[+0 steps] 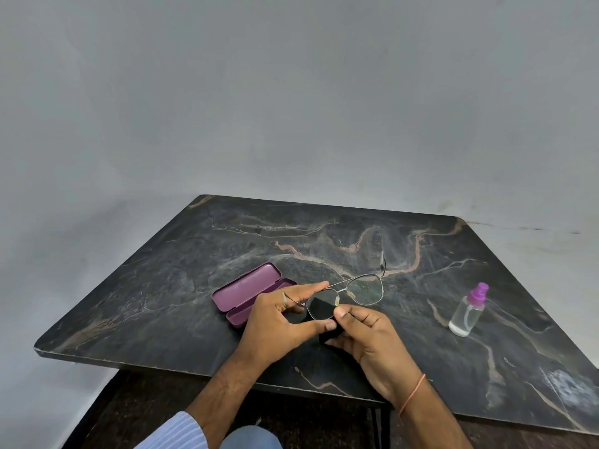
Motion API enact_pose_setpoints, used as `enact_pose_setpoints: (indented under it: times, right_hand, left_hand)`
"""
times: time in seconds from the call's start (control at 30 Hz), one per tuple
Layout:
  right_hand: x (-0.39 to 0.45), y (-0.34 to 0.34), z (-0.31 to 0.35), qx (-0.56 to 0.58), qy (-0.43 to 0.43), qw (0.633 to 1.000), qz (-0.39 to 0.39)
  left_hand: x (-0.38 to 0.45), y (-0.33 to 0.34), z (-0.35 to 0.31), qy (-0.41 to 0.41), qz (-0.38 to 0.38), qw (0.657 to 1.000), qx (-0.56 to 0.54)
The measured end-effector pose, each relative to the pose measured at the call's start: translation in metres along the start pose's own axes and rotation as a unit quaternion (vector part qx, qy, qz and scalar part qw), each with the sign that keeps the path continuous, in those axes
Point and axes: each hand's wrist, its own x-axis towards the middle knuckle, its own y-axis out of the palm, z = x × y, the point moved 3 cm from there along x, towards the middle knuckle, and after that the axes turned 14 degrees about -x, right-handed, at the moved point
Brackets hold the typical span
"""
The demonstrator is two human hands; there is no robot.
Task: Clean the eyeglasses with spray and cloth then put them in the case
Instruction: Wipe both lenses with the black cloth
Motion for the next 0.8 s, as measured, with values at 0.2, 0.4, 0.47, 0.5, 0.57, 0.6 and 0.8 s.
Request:
enact_pose_setpoints:
  times: [0.2,0.4,0.47,0.5,0.57,0.6,0.8]
  right_hand:
    - [0.0034,-0.0038,-0.0025,0.012,0.031,0.997,0.068]
    - [0.0062,-0.0072,-0.0072,0.036,0.033,0.997,0.058]
    - [0.0069,-0.0093,-0.0087,0.054,0.034,0.997,0.044]
    - [0.0064,-0.0091,-0.0080,0.055,0.032,0.997,0.040]
    - [0.0050,-0.0084,-0.0068,0.056,0.023,0.998,0.035]
    - [0.0040,-0.0080,-0.0061,0.058,0.016,0.998,0.029]
    - [0.0030,-0.0080,-0.0047,0.063,-0.008,0.997,-0.052]
  left_hand:
    - [0.0019,0.0022,0.0004,-0.010,0.028,0.999,-0.023]
    - [0.0025,0.0040,0.0018,-0.013,0.034,0.999,-0.035]
    - [0.0026,0.0036,0.0026,-0.009,0.034,0.999,-0.030]
    - [0.0025,0.0032,0.0028,-0.007,0.035,0.999,-0.028]
    - [0.0020,0.0028,0.0027,0.001,0.032,0.999,-0.023]
    - [0.0018,0.0028,0.0023,0.008,0.029,0.999,-0.020]
    - [0.0006,0.0020,0.0000,0.034,0.006,0.999,-0.002]
